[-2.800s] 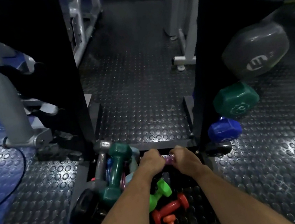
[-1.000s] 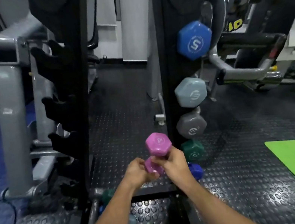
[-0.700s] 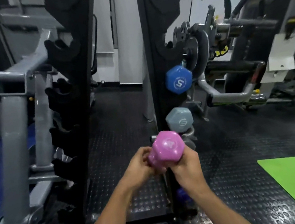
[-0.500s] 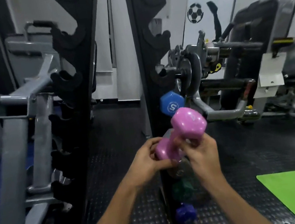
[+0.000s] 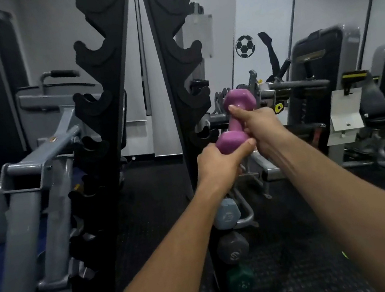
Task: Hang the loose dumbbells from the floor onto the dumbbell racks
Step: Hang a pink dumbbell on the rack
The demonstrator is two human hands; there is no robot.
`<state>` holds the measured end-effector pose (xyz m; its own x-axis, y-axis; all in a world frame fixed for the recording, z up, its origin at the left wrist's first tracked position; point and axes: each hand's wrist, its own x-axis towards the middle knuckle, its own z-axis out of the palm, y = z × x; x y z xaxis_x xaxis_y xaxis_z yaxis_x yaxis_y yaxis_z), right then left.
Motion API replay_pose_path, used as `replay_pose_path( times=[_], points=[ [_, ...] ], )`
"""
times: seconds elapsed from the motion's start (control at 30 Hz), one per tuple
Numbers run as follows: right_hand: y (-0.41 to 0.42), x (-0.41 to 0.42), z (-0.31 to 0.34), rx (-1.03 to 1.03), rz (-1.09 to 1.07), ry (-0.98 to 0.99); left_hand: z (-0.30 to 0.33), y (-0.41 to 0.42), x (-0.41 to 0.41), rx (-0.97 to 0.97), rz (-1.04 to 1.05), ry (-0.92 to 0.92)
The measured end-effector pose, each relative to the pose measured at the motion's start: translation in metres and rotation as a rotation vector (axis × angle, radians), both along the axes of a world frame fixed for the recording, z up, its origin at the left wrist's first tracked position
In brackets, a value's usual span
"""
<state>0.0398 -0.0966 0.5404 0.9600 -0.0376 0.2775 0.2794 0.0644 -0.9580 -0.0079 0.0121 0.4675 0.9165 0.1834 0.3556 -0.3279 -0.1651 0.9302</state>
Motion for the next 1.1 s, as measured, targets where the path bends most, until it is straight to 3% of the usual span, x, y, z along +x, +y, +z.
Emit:
replay_pose_path(
  times=[0.2,0.37,0.67,0.93,1.1],
  points=[
    [0.018,0.04,0.025,-0.252,-0.004,0.116,0.028,-0.002,0.016,0.009,0.125,0.16],
    [0.026,0.059,0.034,-0.374,0.092,0.214,0.033,0.011,0.034,0.129,0.178,0.144],
    [0.031,0.069,0.04,-0.389,0.235,0.245,0.031,0.015,0.048,-0.117,0.079,0.259],
    [0.04,0.071,0.032,-0.397,0.144,0.249,0.028,0.031,0.056,0.145,0.423,0.099],
    [0.045,0.067,0.027,-0.274,0.131,0.228,0.023,0.029,0.058,0.086,0.373,0.069]
  ],
)
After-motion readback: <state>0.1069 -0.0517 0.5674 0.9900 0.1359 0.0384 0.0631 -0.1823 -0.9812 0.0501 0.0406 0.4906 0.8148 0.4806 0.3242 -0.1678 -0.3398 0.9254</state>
